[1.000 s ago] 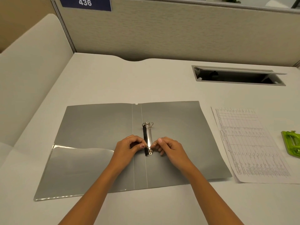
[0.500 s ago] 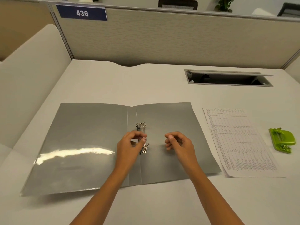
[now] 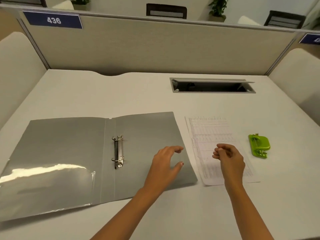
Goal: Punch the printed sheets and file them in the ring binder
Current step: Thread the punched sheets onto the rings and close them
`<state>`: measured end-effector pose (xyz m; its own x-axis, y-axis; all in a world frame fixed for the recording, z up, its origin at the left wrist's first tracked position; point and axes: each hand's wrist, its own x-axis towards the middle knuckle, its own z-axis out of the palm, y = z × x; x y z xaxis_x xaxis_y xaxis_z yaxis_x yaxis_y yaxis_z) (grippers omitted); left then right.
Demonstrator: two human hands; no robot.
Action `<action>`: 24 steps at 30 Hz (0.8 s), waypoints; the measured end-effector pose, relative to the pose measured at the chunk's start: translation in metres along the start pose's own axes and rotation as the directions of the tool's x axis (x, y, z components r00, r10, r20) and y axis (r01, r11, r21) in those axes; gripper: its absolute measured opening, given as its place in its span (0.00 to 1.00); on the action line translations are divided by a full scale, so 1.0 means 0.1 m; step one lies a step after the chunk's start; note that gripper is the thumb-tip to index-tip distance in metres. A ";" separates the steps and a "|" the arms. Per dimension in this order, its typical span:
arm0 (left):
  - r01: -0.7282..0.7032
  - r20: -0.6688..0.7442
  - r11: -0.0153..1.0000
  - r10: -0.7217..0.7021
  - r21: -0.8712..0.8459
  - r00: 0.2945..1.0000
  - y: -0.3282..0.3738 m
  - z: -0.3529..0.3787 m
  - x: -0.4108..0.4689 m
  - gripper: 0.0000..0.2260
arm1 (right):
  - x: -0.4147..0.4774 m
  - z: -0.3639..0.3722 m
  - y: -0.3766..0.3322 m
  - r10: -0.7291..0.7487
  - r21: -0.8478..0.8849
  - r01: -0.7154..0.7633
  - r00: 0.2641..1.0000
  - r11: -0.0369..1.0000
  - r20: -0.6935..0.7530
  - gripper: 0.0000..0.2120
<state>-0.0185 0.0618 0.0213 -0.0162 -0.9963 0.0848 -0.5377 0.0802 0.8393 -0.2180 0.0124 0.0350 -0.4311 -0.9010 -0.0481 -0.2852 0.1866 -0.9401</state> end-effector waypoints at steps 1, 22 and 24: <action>0.006 0.016 1.000 -0.006 0.015 1.000 0.02 0.12 0.02 0.18 | 0.07 -0.09 0.02 -0.009 -0.069 0.006 0.999 0.998 -0.046 0.07; 0.014 0.165 0.819 -0.133 0.574 0.977 0.28 1.30 0.14 0.28 | 1.00 -0.63 0.46 0.327 -0.843 -0.164 0.945 0.513 0.015 0.32; 0.019 0.164 0.807 -0.143 0.590 0.976 0.29 1.32 0.14 0.29 | 1.05 -0.65 0.47 0.326 -0.819 -0.139 0.943 0.557 0.062 0.31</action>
<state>-0.1461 0.0461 -0.0238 -0.0770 -0.9891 -0.1254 -0.9319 0.0267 0.3619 -0.3321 -0.0476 0.0078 -0.4467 -0.8133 -0.3728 -0.8002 0.5495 -0.2402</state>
